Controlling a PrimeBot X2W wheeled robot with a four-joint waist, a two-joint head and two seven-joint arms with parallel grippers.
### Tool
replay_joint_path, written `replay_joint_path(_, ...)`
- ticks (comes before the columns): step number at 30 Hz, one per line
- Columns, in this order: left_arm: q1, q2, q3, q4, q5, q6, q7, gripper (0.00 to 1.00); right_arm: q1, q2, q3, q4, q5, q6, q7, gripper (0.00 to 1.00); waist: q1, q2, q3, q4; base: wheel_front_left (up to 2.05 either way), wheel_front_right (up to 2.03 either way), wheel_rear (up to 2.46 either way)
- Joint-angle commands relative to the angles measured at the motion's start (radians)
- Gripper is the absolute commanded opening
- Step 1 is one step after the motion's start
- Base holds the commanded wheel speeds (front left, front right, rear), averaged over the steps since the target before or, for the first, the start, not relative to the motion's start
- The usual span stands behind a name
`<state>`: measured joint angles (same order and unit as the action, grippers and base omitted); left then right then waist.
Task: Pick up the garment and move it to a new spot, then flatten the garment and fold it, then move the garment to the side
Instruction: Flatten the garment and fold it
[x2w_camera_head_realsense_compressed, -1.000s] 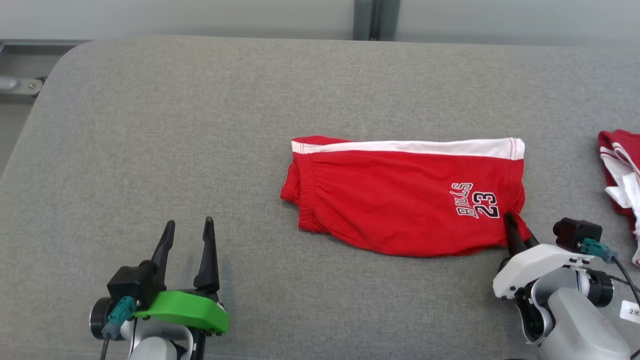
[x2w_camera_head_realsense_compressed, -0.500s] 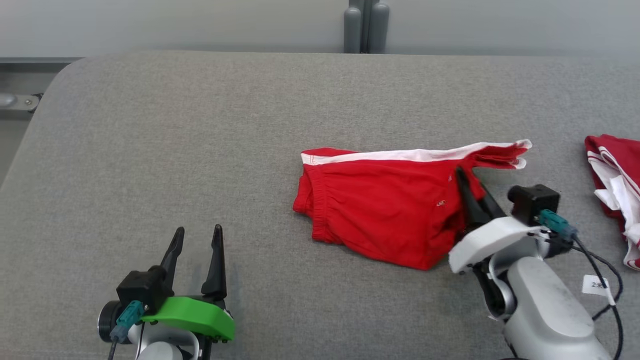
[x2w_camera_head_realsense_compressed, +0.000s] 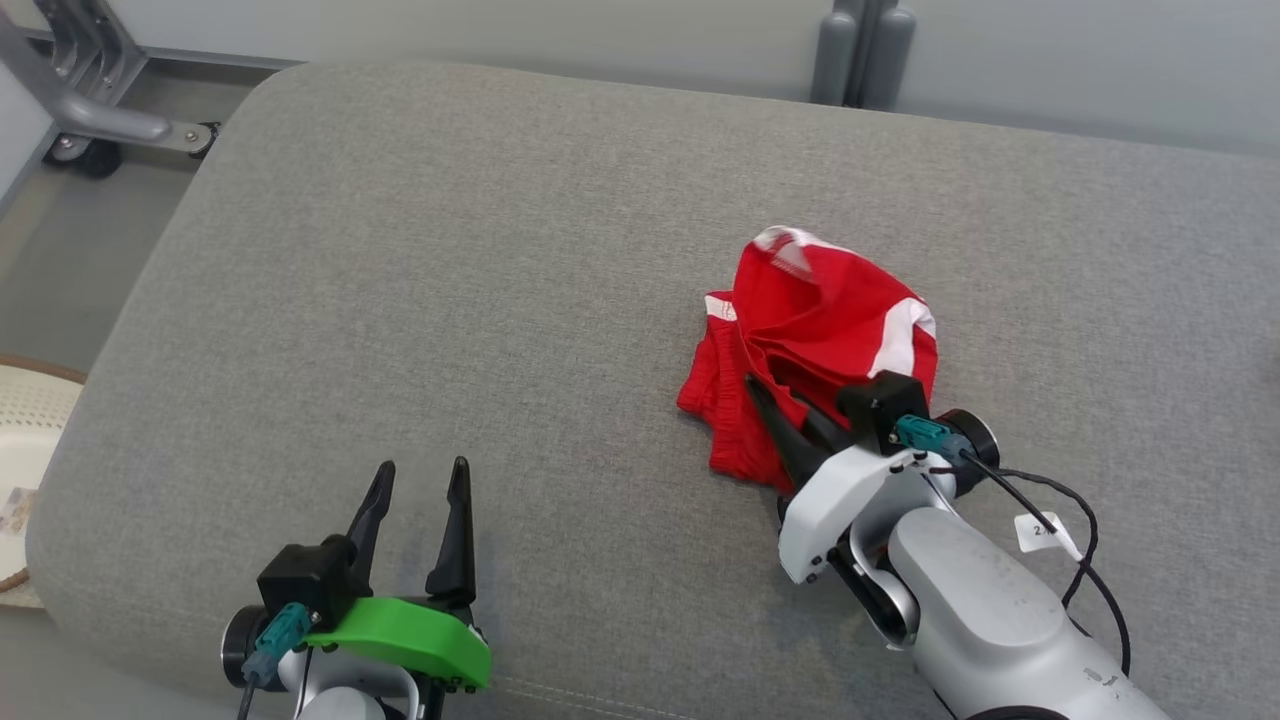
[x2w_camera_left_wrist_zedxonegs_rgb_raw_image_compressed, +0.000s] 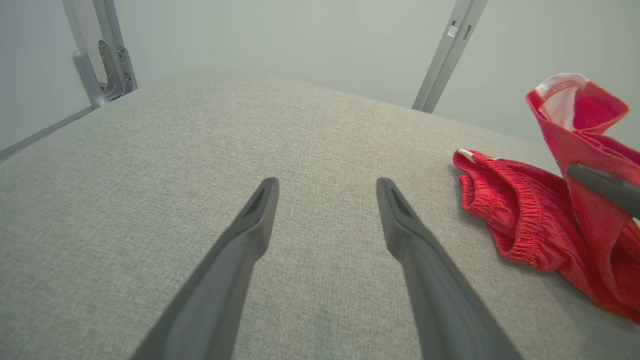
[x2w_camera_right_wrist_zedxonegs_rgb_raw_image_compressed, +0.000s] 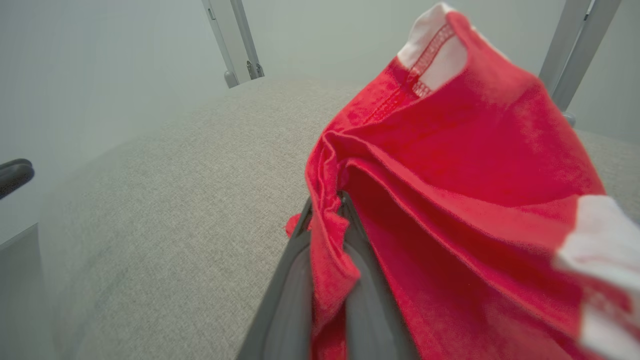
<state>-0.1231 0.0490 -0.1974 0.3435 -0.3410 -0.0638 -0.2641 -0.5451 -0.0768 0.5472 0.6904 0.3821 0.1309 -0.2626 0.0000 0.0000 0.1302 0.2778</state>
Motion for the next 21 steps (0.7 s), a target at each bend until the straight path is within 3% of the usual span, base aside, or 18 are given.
replay_joint_path(1, 0.004, 0.003, -0.003, 0.001, -0.007, 0.006, 0.001, 1.0, -0.017, -0.001, 0.014, 0.028, 0.015, -0.001, 0.002, 0.0, 0.0, 0.0, 0.006, 0.036, 0.0, 0.0, 0.0)
replay_joint_path(2, 0.005, 0.003, -0.005, 0.002, -0.009, 0.008, 0.001, 1.0, -0.027, 0.001, 0.026, 0.052, 0.023, -0.001, 0.002, 0.16, 0.0, 0.0, 0.007, 0.041, 0.0, 0.0, 0.0)
replay_joint_path(3, 0.006, 0.003, -0.006, 0.003, -0.012, 0.01, 0.001, 1.0, -0.037, 0.003, 0.033, 0.073, 0.03, -0.001, 0.002, 0.4, 0.0, 0.0, 0.008, 0.045, 0.0, 0.0, 0.0)
replay_joint_path(4, 0.007, 0.003, -0.008, 0.004, -0.011, 0.012, 0.001, 1.0, -0.045, 0.005, 0.039, 0.094, 0.039, -0.001, 0.002, 1.0, 0.0, 0.0, 0.009, 0.047, 0.0, 0.0, 0.0)
replay_joint_path(10, 0.013, 0.003, 0.002, 0.001, -0.013, 0.02, 0.001, 1.0, -0.076, 0.01, 0.075, 0.154, 0.086, -0.001, -0.002, 1.0, 0.0, 0.0, 0.011, 0.031, 0.0, 0.0, 0.0)
replay_joint_path(21, 0.029, 0.004, 0.046, -0.004, 0.015, 0.013, 0.001, 1.0, 0.028, -0.041, 0.009, -0.064, 0.132, -0.001, -0.002, 1.0, 0.0, 0.0, -0.036, -0.059, 0.0, 0.0, 0.0)
